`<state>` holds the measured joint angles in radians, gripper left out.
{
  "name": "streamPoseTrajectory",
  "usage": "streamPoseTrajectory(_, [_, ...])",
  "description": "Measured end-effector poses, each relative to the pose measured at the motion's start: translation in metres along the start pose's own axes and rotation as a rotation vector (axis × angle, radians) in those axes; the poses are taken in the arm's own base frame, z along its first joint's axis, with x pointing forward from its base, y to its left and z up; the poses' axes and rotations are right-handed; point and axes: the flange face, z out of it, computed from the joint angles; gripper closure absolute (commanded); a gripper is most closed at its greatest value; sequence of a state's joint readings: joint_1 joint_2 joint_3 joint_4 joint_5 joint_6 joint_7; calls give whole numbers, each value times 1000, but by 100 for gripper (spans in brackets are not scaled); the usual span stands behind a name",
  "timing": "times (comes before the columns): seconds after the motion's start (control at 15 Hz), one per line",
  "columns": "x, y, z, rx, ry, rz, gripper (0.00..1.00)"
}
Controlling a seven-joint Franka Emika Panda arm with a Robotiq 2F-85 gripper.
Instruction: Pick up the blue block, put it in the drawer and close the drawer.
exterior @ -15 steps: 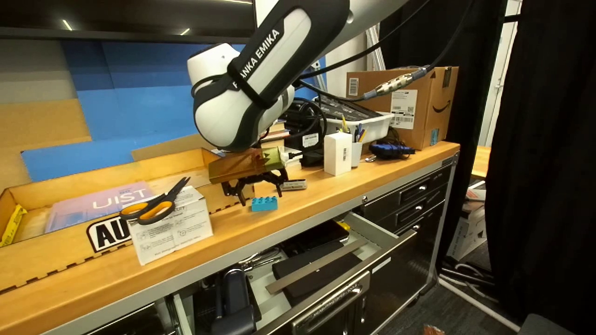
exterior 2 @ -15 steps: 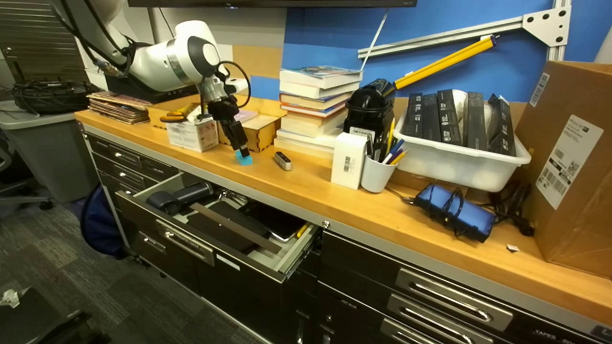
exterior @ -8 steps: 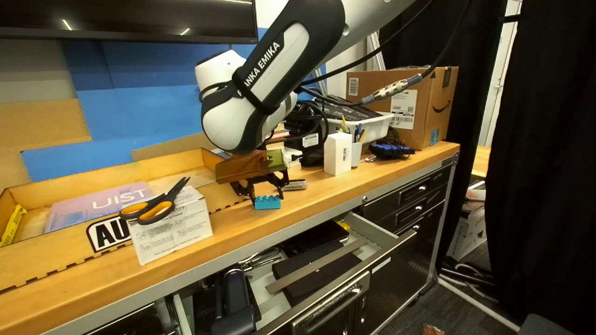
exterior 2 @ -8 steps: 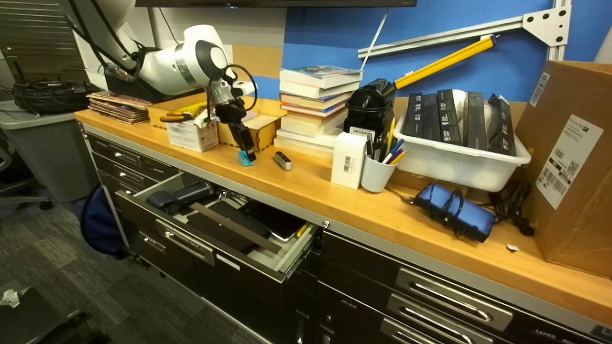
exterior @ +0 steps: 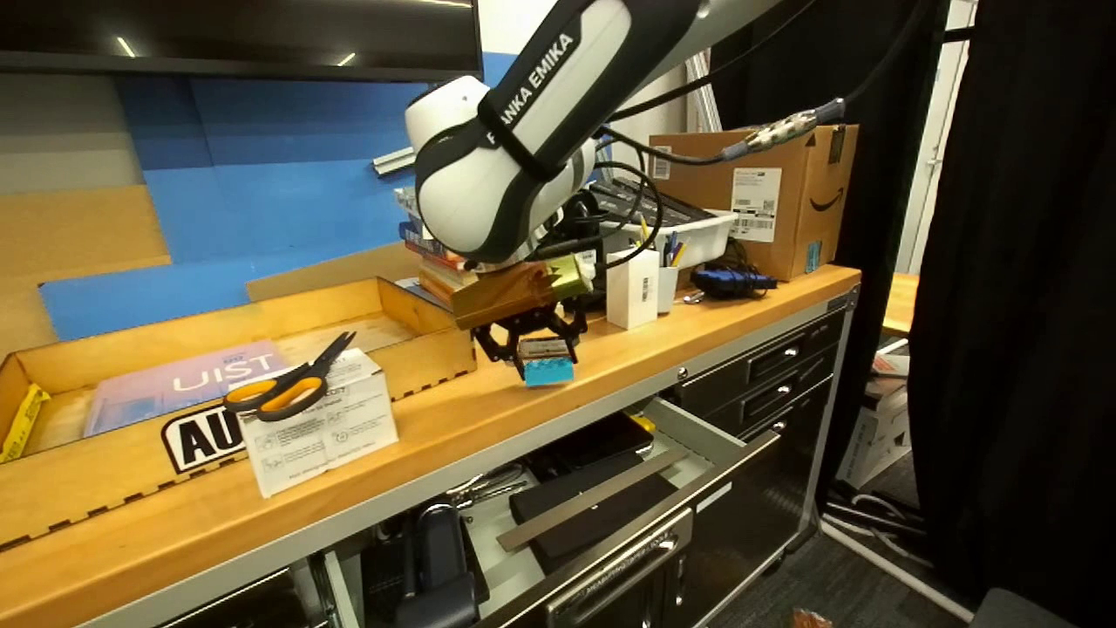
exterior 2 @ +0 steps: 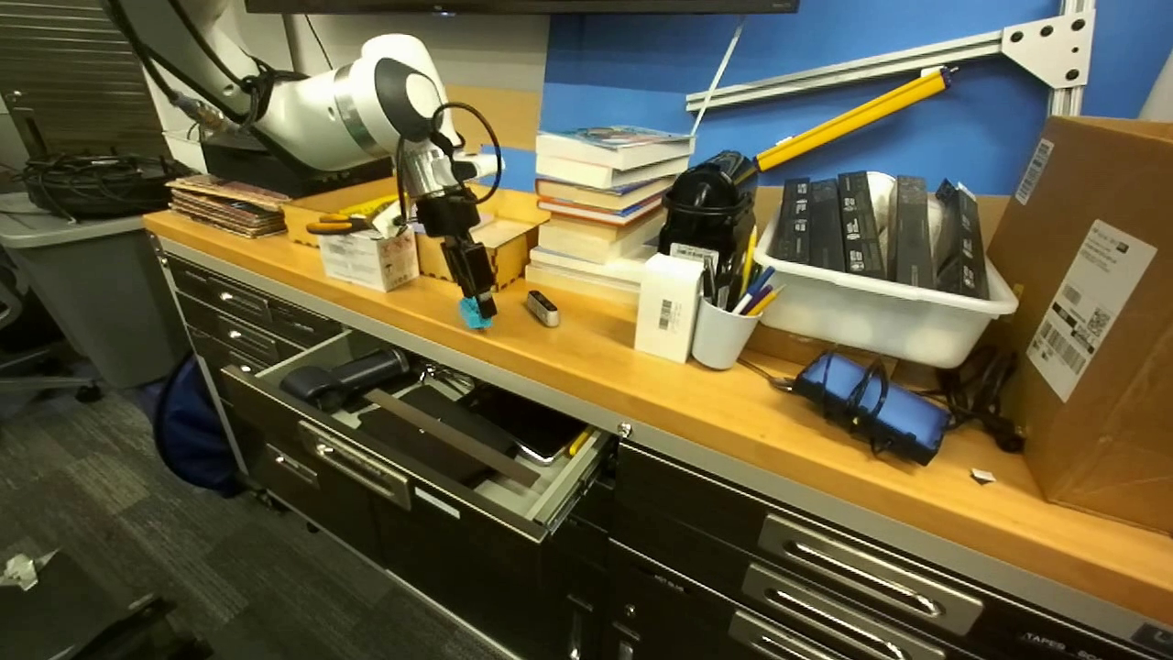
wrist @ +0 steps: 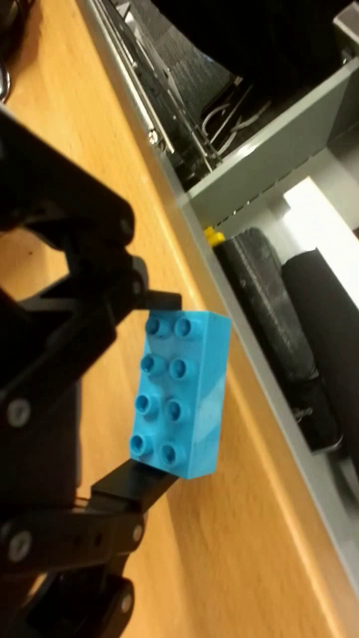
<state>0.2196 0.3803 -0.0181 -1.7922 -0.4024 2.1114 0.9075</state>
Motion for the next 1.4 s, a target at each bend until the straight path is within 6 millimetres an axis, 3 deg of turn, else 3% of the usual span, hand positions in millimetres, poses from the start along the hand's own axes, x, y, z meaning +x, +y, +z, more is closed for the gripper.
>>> streamPoseTrajectory(0.27, [-26,44,18,-52,-55,-7,53])
streamPoseTrajectory(0.47, [-54,49,40,-87,-77,-46,53])
streamPoseTrajectory(0.6, [-69,44,54,-105,-78,-68,6])
streamPoseTrajectory(0.8, [-88,32,68,-124,-83,-108,0])
streamPoseTrajectory(1.0, [-89,30,64,-128,-69,-141,0])
streamPoseTrajectory(1.2, [-79,60,50,-128,-70,-170,0])
streamPoseTrajectory(1.4, [-73,116,43,-102,-114,-249,0])
